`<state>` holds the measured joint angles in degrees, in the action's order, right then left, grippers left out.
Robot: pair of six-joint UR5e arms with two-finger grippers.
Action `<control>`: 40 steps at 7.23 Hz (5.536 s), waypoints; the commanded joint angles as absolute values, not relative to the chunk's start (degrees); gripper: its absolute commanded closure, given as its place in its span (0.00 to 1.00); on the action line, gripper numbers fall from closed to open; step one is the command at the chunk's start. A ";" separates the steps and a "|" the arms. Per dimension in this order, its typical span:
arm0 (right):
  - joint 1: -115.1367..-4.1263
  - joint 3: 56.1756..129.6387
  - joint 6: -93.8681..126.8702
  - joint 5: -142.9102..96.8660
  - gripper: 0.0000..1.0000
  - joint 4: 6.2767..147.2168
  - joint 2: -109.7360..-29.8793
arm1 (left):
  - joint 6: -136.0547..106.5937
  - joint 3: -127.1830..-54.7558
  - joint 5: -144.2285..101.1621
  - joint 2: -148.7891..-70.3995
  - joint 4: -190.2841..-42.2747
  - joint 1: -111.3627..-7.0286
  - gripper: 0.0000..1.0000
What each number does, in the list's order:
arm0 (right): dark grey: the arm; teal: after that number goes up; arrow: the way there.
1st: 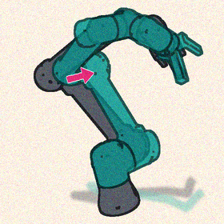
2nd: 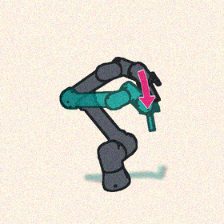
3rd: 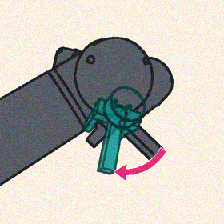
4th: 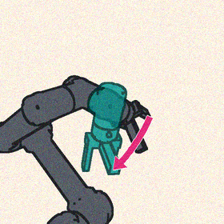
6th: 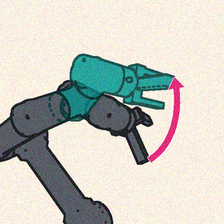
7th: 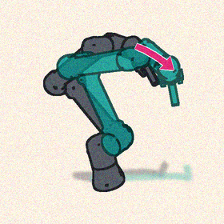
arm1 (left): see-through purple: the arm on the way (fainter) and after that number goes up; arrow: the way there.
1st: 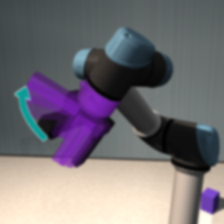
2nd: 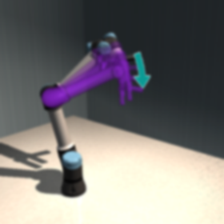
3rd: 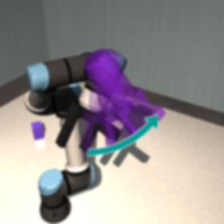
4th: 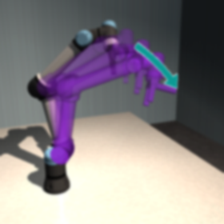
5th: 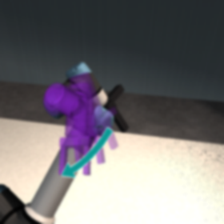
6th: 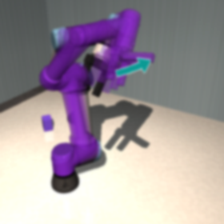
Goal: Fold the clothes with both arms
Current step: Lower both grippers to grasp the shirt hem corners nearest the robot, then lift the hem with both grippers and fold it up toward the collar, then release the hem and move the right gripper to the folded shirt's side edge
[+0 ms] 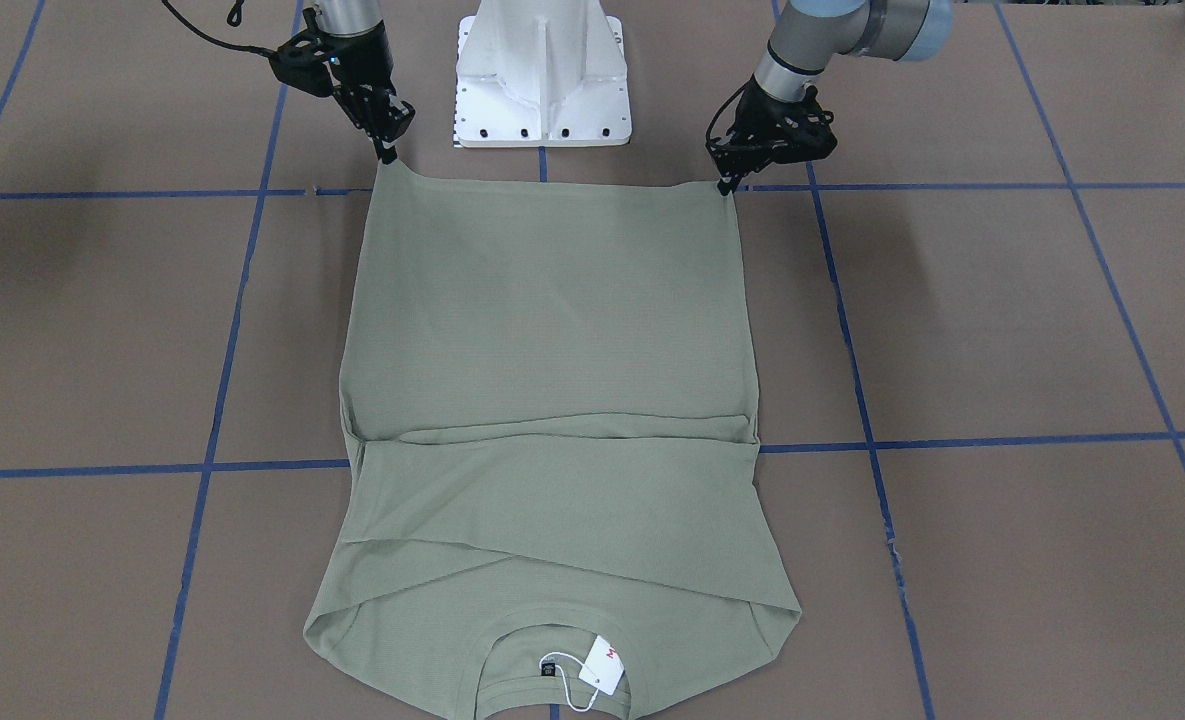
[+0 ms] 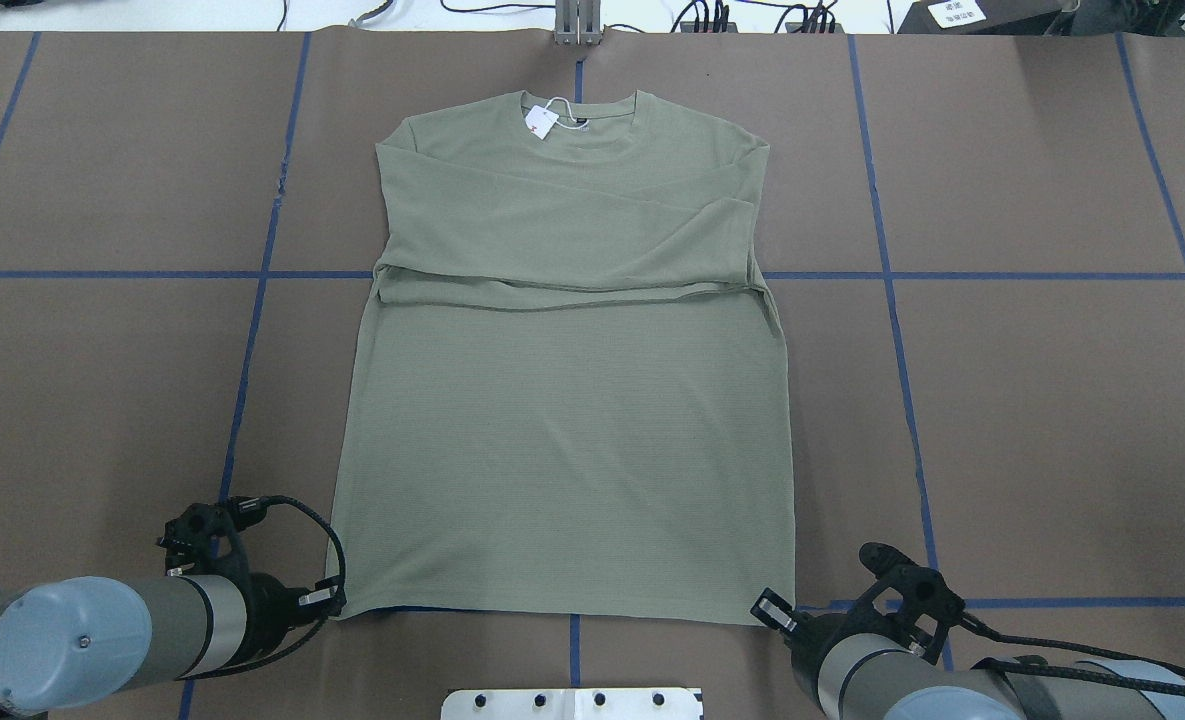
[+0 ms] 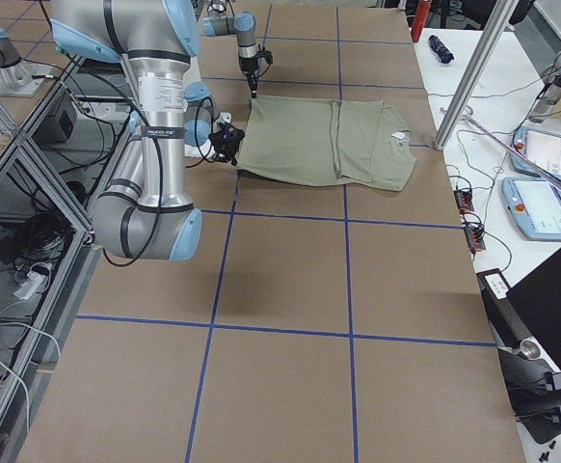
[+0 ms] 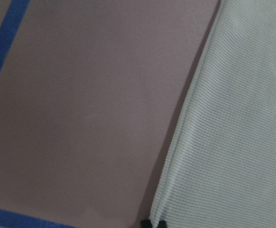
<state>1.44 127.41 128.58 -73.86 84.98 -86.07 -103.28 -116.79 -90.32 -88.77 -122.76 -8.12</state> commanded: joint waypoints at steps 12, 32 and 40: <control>-34.06 119.15 102.96 -91.58 1.00 97.74 -62.18 | -95.30 -121.24 -101.78 -104.39 -116.02 -35.48 1.00; -47.89 63.36 94.14 -96.33 0.00 64.43 -44.12 | -79.11 -67.59 -95.01 -125.16 -139.03 -45.52 0.28; -37.28 93.87 110.38 -98.01 0.02 59.15 -70.31 | -79.28 -75.15 -101.34 -122.43 -141.77 -48.08 0.27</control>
